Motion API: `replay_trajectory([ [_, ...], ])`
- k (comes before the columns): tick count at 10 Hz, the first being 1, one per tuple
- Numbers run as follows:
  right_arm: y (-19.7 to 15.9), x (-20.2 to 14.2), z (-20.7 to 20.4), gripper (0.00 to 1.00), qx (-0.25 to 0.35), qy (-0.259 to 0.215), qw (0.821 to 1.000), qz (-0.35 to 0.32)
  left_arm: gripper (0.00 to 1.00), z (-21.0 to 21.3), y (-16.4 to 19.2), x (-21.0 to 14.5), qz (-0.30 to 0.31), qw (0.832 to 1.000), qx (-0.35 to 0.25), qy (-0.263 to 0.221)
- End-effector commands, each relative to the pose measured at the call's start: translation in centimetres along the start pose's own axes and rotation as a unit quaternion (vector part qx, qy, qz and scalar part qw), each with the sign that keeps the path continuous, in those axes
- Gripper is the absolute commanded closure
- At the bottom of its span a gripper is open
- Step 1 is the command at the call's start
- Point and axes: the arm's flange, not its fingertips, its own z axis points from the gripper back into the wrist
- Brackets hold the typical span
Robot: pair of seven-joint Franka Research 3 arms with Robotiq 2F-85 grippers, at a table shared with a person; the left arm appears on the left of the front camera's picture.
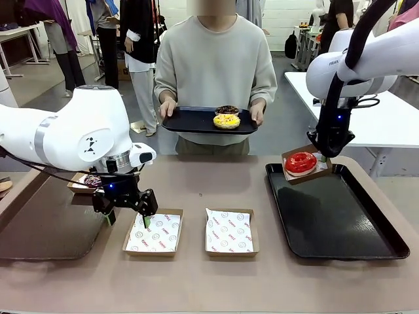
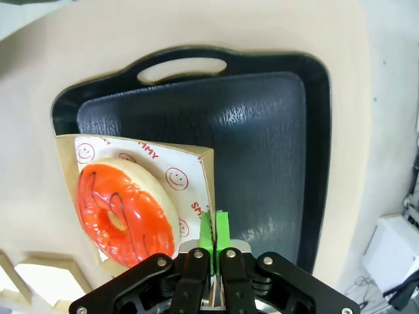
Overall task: Individually package the donuts and arrange them on the tray.
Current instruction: Place the picked Paper togo box on the Handle tray while simultaneously picking up another Paper togo box from the table with the other hand.
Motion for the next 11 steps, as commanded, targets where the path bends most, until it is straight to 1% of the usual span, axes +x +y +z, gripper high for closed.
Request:
replay_trajectory([
  [1,-0.3,-0.4,-1.0,0.98,0.004,0.0,1.0,-0.013,0.0,-1.0,0.1,-0.7,-0.001,1.0,-0.003,-0.014],
  [7,1.7,0.4,-3.4,0.98,0.004,0.013,1.0,0.022,0.0,-1.2,0.2,-0.5,0.007,1.0,-0.009,-0.018],
  [11,2.3,1.2,-4.3,0.98,0.011,0.023,0.999,0.025,0.0,-1.1,0.3,-0.6,0.008,1.0,-0.008,-0.017],
])
